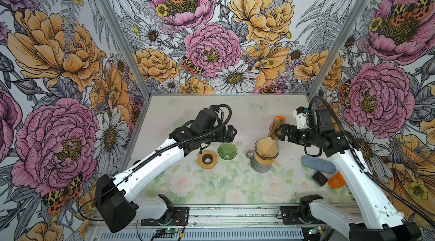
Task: Place the coffee filter in the dripper
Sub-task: 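Open the right gripper and lift away while the left arm draws back, then move the left gripper over the small orange glass pitcher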
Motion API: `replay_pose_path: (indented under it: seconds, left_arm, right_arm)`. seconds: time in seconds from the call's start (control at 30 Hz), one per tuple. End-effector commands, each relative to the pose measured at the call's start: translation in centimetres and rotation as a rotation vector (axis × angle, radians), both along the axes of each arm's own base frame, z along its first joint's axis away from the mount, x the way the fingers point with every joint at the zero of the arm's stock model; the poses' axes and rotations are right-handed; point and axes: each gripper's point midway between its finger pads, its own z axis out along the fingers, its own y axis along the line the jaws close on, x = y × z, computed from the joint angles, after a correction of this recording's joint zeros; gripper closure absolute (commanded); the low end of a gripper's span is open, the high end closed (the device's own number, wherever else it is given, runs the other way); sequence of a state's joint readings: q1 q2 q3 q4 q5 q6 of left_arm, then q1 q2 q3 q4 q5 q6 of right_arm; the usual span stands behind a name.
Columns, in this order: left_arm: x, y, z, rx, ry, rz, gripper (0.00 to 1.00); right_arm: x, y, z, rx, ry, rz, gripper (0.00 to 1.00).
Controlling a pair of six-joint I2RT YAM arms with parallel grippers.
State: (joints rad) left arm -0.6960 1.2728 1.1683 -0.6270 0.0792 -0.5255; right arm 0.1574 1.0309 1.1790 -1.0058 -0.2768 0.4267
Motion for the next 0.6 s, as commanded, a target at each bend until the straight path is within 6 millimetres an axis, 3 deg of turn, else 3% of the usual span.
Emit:
replay_pose_path:
  seconds: [0.0,0.13,0.3,0.57]
  left_arm:
    - [0.3,2.0,-0.1,-0.061,0.017,0.038,0.01]
    - [1.2,4.4,-0.8,-0.054,0.017,0.092,0.01]
    - [2.0,6.7,-3.8,-0.025,0.099,0.154,0.02]
    - [0.3,8.0,-7.8,-0.047,0.24,0.21,0.02]
  right_arm:
    - [0.6,-0.4,3.8,-0.006,-0.168,-0.004,0.01]
    - [0.4,-1.3,4.2,0.003,-0.197,-0.081,0.01]
    - [-0.1,-0.7,3.5,0.023,-0.18,-0.044,0.01]
    - [-1.3,0.0,2.0,0.015,-0.161,0.034,0.01]
